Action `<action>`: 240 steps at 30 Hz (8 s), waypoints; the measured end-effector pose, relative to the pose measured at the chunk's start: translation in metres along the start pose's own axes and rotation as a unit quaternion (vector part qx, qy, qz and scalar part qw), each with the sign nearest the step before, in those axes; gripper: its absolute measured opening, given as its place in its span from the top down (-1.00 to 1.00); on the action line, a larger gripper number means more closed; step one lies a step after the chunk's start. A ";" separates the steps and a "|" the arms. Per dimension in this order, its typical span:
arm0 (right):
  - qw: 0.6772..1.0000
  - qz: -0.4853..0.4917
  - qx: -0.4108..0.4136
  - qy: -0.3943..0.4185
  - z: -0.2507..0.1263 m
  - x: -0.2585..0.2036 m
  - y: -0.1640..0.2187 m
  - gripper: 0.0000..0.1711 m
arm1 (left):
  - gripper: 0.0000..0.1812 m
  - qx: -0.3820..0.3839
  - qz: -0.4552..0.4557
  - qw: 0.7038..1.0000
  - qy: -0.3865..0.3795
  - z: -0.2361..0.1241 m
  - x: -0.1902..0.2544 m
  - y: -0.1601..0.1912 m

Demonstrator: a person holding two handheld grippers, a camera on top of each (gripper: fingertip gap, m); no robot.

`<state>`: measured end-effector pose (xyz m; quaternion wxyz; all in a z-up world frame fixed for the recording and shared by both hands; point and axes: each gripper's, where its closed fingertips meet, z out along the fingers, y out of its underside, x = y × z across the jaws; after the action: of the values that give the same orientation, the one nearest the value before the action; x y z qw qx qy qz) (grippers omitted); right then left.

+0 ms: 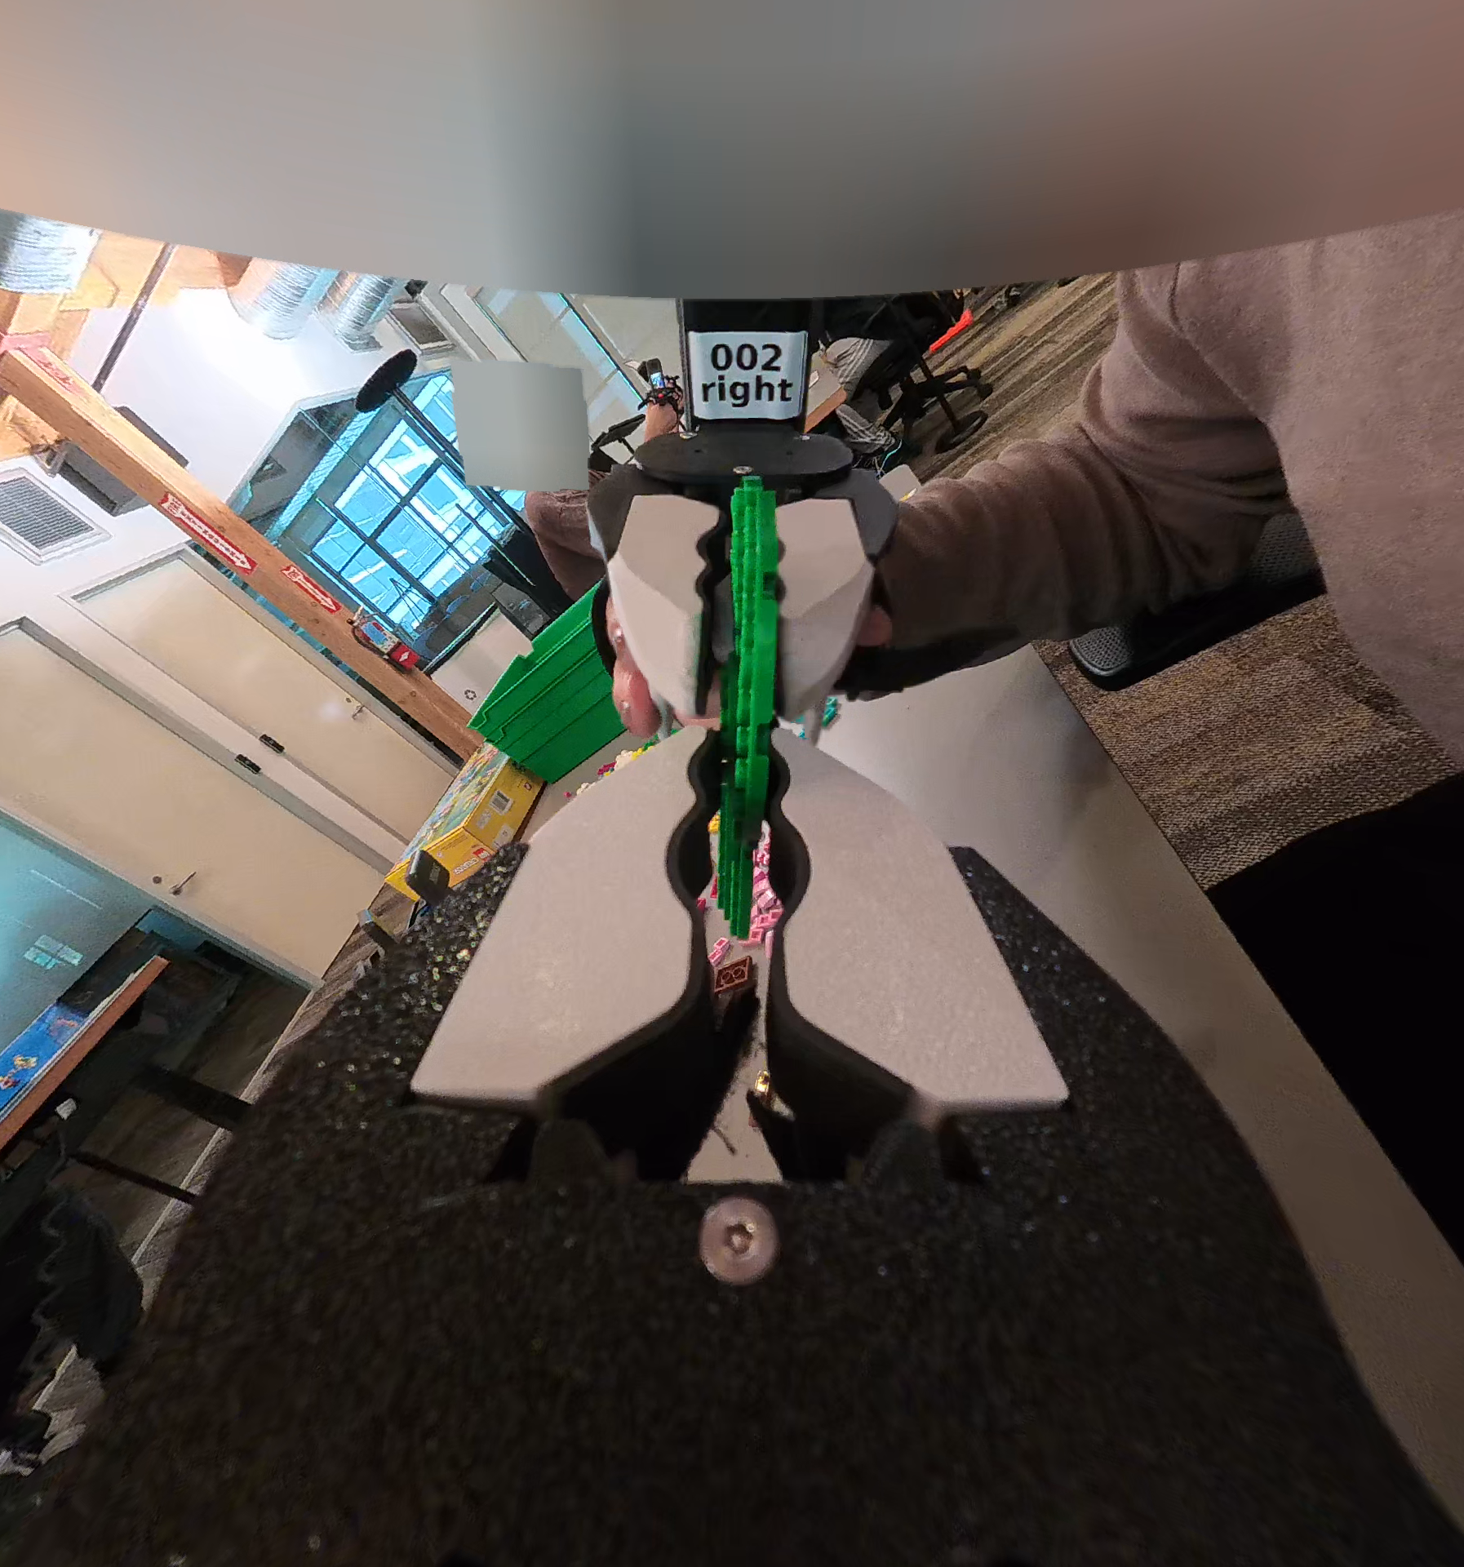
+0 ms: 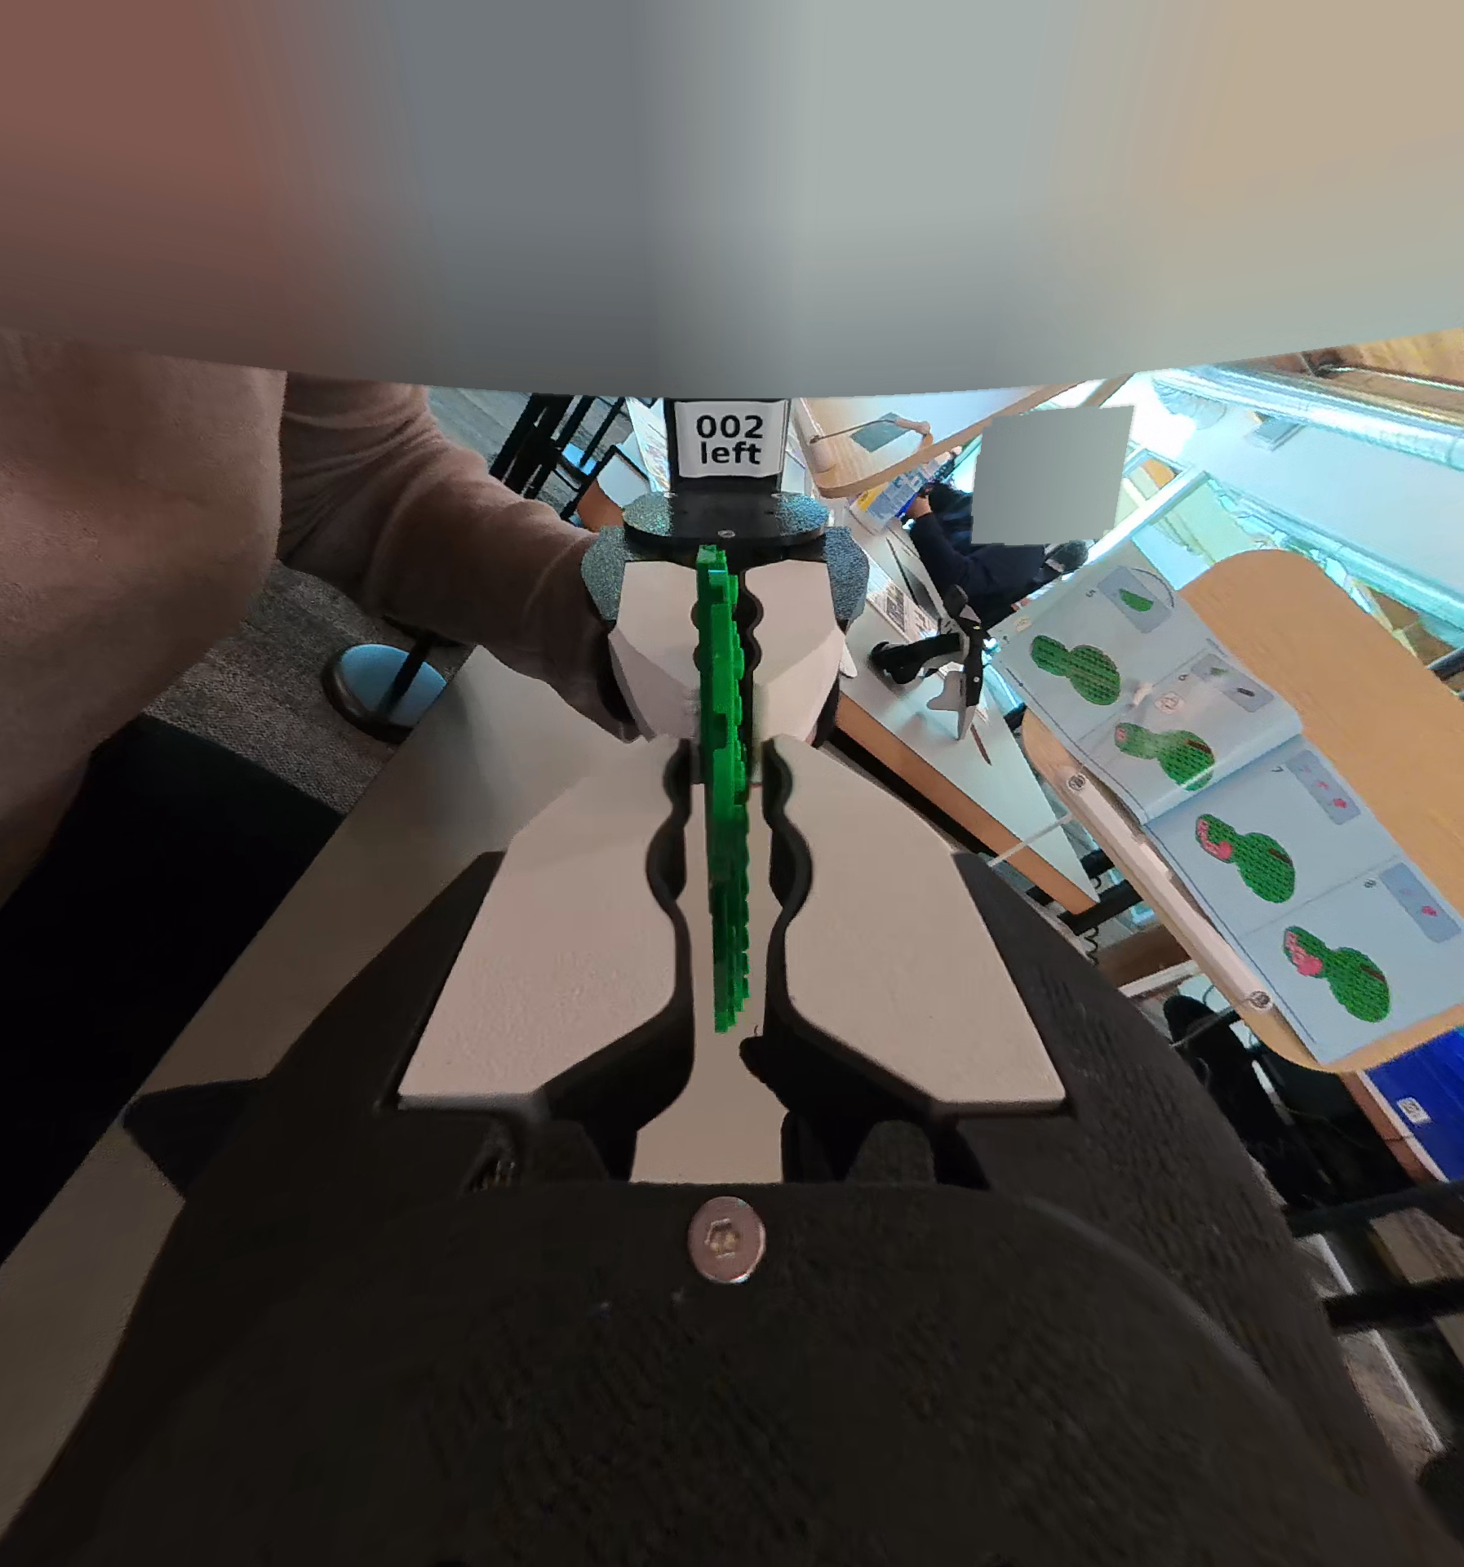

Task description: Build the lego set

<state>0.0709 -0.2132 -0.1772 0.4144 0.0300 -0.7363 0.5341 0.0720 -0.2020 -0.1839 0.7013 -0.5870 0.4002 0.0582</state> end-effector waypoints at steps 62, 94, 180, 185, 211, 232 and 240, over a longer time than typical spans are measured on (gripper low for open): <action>0.914 0.405 0.014 0.002 0.012 0.031 0.054 0.92 | 0.94 0.095 -0.419 0.901 -0.054 -0.003 -0.054 0.025; 0.964 0.254 0.079 0.010 0.002 0.030 0.010 0.96 | 0.94 0.050 -0.210 0.976 -0.012 -0.003 -0.027 0.004; 0.818 -0.360 -0.238 0.380 -0.066 0.106 0.064 0.57 | 0.95 0.179 -0.567 0.802 -0.045 -0.036 -0.082 0.054; 0.905 -0.139 -0.152 0.372 -0.057 0.107 0.068 0.81 | 0.95 0.164 -0.455 0.868 -0.116 -0.047 -0.090 0.048; 0.863 0.464 0.197 0.022 0.126 0.061 0.060 0.61 | 0.95 0.247 -0.403 0.846 -0.247 -0.145 -0.059 0.072; 0.975 0.074 0.208 0.002 0.078 0.020 -0.025 0.91 | 0.62 -0.021 -0.112 0.980 -0.161 -0.103 -0.027 0.013; 0.978 -0.173 0.102 0.049 0.077 -0.010 -0.046 0.92 | 0.63 -0.171 0.182 0.952 -0.177 -0.084 -0.015 -0.001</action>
<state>0.0557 -0.2990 -0.1555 0.5306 0.1728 -0.6403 0.5278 0.0213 -0.2693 -0.1734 0.6274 -0.5960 0.3533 0.3555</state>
